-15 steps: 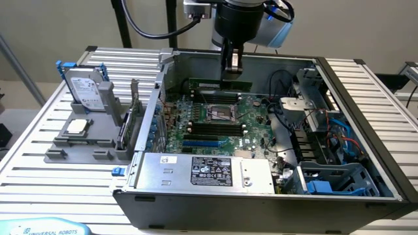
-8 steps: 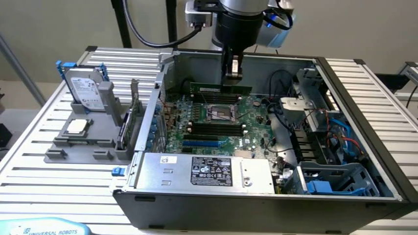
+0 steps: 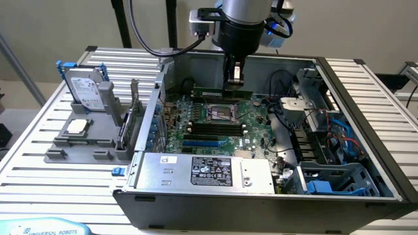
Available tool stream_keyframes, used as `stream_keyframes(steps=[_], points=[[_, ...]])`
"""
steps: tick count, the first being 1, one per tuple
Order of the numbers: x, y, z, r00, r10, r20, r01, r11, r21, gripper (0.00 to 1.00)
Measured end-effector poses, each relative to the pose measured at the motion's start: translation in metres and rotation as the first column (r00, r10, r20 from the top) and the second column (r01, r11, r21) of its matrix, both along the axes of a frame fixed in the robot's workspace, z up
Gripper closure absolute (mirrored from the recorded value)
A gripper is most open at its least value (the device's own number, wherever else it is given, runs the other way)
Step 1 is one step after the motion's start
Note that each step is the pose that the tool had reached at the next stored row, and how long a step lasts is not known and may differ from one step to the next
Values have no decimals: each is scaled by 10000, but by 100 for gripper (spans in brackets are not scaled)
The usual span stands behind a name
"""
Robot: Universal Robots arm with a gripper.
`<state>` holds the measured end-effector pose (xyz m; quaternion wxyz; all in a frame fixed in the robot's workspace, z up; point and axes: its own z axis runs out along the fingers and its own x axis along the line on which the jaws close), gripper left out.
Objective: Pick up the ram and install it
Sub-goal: 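Insert the ram into the slot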
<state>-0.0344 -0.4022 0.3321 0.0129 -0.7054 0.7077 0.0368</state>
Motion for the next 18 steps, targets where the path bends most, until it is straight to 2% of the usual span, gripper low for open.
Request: stream_keyframes(steps=[7,12,18], points=[[4,35,-128,10000,0,0,0,10000,1,86],[5,41,-219,10000,12,0,-12,10000,-4,86],[7,41,-328,10000,58,0,-58,10000,-51,86]])
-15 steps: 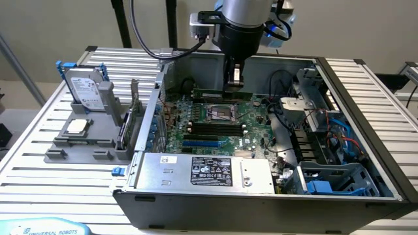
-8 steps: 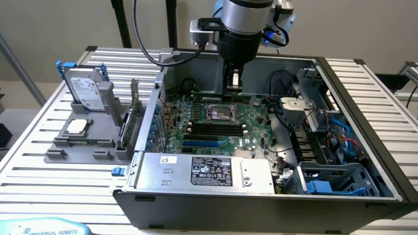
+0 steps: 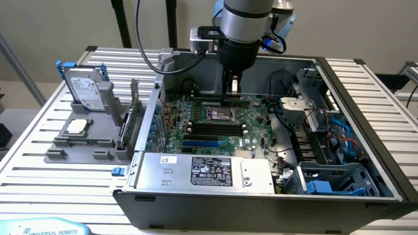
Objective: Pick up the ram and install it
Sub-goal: 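Insert the ram into the slot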
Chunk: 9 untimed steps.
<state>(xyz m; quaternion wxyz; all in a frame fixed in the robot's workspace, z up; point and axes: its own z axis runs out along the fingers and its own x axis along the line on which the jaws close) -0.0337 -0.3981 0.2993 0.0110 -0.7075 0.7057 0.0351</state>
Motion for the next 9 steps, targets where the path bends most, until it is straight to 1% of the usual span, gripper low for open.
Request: stream_keyframes(steps=[6,9], points=[[0,0,-109,10000,36,0,-36,10000,-32,86],[0,0,-164,10000,60,-1,-60,10000,-57,86]])
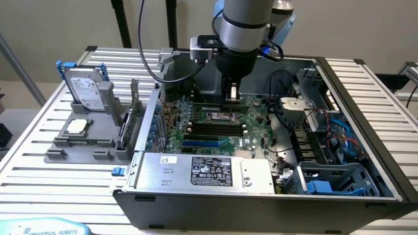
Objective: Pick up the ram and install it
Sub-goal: 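Insert the ram into the slot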
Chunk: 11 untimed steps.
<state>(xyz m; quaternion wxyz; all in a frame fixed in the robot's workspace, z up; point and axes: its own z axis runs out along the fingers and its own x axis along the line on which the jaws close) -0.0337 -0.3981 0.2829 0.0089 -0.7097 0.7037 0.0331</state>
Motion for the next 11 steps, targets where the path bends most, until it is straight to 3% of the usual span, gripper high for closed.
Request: stream_keyframes(steps=[11], points=[[0,-2,-192,10000,76,1,-76,9999,-67,86]])
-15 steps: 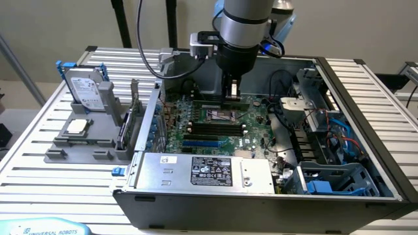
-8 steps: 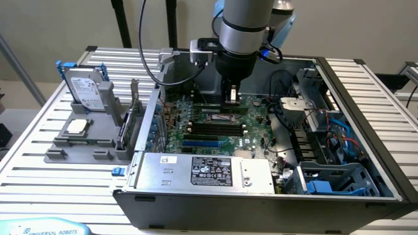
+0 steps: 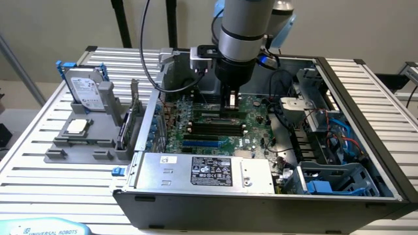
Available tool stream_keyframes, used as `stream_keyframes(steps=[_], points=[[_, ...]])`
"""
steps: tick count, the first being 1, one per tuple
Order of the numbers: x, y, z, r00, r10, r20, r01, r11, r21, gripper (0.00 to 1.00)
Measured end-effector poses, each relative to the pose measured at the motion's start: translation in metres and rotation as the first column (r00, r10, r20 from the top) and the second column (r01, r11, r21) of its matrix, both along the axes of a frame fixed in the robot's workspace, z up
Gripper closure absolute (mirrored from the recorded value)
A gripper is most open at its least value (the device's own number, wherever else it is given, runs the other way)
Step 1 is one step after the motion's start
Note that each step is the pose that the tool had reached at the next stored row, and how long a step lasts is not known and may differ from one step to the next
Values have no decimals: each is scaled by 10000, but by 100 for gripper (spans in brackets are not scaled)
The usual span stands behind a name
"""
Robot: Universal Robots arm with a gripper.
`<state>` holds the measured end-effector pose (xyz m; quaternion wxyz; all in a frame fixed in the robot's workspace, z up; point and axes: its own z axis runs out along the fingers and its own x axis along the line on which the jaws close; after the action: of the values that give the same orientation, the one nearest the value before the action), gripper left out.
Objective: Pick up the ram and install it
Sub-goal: 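Insert the ram into the slot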
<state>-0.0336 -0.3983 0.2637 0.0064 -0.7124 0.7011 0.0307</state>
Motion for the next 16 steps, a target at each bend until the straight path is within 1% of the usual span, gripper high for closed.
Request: stream_keyframes(steps=[2,4,7,8,9,10,16], points=[[0,-2,-23,10000,1,-1,-1,10000,-45,86],[0,-4,-40,10000,0,0,0,9999,-120,86],[0,-7,-62,10000,1,-1,-1,9997,-253,86],[0,-8,-71,10000,0,-1,0,9996,-292,86],[0,-8,-84,10000,0,0,0,9995,-320,86],[0,-8,-100,10000,1,0,-1,9994,-341,86],[-4,-8,-205,10000,-28,19,29,9993,-373,86]])
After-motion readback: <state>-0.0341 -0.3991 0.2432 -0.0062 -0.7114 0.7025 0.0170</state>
